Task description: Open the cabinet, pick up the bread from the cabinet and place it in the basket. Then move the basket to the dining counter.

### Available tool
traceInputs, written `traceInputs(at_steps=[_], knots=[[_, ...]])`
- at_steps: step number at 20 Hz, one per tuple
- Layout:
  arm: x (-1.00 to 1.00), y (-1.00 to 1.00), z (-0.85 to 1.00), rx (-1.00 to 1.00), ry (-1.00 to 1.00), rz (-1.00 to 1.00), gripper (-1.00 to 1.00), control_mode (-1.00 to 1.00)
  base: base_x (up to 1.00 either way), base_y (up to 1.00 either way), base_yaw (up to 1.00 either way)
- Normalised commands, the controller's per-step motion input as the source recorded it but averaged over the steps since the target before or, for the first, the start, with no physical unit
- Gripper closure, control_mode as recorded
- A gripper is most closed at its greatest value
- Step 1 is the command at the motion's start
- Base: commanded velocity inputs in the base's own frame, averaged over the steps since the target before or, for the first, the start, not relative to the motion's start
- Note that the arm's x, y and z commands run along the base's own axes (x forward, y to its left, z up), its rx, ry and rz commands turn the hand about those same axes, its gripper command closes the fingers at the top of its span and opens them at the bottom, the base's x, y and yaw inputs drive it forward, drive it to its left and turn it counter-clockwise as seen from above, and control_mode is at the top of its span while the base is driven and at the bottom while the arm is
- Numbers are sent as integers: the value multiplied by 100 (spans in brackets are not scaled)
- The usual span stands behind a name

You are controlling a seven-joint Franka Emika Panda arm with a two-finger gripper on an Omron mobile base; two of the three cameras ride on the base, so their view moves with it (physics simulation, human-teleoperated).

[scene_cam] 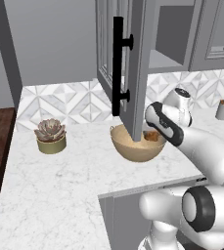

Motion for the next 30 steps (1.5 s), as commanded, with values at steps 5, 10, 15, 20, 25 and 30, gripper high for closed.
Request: traceInputs(at_steps=[5, 10, 15, 20, 25, 30], knots=[[13, 0, -51, 0, 0, 0, 100, -100, 0, 0, 0], [16, 0, -47, 0, 0, 0, 100, -100, 0, 0, 0], [28, 0, -25, 0, 0, 0, 100, -100, 0, 0, 0], [36, 1, -8, 0, 0, 0, 100, -100, 0, 0, 0], [29, 11, -19, 0, 0, 0, -100, -100, 0, 0, 0], [0, 9, -2, 0, 0, 0, -100, -100, 0, 0, 0]])
